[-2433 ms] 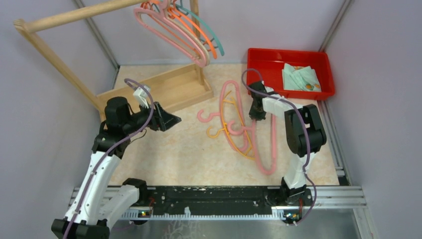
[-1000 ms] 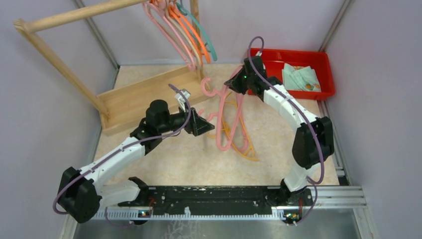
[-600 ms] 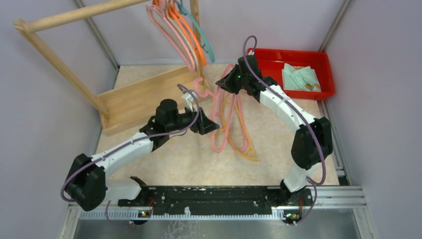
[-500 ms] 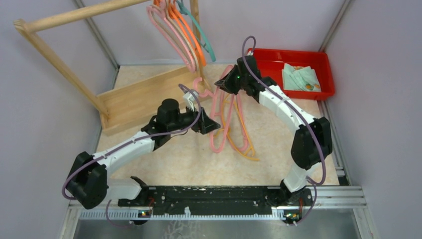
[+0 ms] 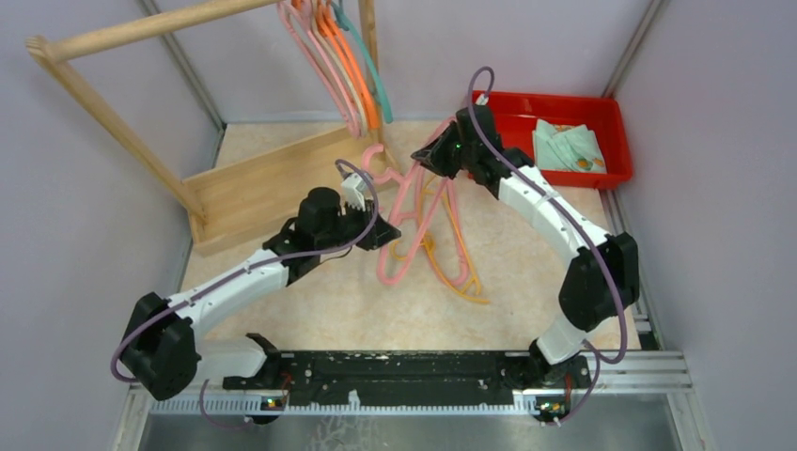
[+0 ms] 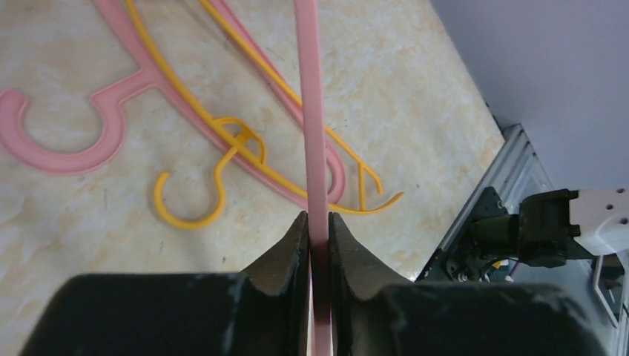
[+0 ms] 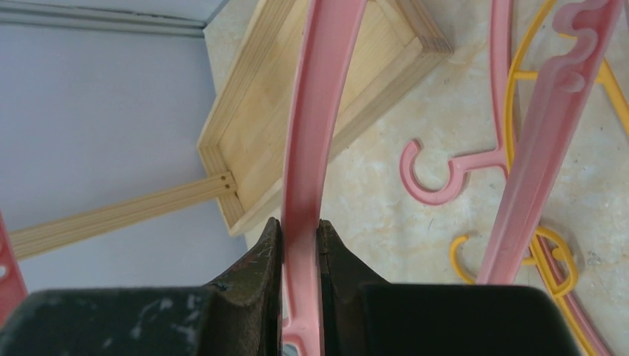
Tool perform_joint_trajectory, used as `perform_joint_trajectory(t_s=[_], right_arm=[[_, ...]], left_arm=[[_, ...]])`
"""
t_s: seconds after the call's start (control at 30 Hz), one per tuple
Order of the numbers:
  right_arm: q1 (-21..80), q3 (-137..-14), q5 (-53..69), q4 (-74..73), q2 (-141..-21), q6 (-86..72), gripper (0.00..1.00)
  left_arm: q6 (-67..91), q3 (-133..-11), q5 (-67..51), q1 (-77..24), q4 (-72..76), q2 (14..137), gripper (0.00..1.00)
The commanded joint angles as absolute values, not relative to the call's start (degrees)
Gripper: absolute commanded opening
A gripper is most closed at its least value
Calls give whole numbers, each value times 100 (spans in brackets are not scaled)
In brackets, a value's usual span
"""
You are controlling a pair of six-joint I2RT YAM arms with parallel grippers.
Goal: Organize the hangers
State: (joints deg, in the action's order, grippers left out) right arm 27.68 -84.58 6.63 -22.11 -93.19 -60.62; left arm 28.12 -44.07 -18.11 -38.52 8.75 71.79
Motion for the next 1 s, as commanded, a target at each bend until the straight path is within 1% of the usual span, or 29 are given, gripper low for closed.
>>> perform_joint_trajectory(t_s=[0.0,0.03,0.07,0.13,0.2,0.23,0.33,0.43,0.5,0.6,0.7,0.77,0.87,0.97], right_arm=[[2804,-8411,1341,-2287,-8846,-5805,7],[2761,-8443,1324,-2441,-8854,-5697,21],[2710,-8459,1306,-2602,-8851,-5574,30],[2574,-8407,1269,-2844,-8807,-5334,40],[2374,-8194,1272,-2908,-8660,-5178,48],[2263,-8044,1316,-2865,-8585,-5117,50],[1897,-7769,1439,-2787,-8431,-4859,52],[1775,-7757,1188,-3059,-8415,-4475,52],[1746,-7758,1009,-3209,-8421,-4301,52],[1736,-7689,957,-3260,-8419,-4245,52],[1739,-7706,1008,-3254,-8454,-4241,52],[1736,-7731,988,-3265,-8464,-4201,52],[1733,-7795,956,-3306,-8485,-4129,52],[1689,-7813,964,-3344,-8512,-4081,52]], left_arm=[[2475,-4657,-952,-3872,-525,6887,16],[2503,-4642,-757,-3868,-856,6718,15],[2532,-4606,-535,-3867,-1073,6549,12],[2603,-4532,-39,-3863,-1495,6182,9],[2697,-4486,616,-3867,-1909,5791,5],[2740,-4476,898,-3867,-2101,5584,4],[2725,-4597,1624,-3867,-2594,5058,4],[2799,-5056,2449,-3867,-3322,4861,3],[2870,-5607,2934,-3867,-4057,5035,3],[2875,-6192,3460,-3867,-4782,5531,2],[2688,-6822,4015,-3852,-4859,5907,0],[2435,-7461,4300,-3786,-4761,6211,0],[1955,-8333,4531,-3710,-4501,6656,0],[1502,-8752,4602,-3709,-3939,6801,0]])
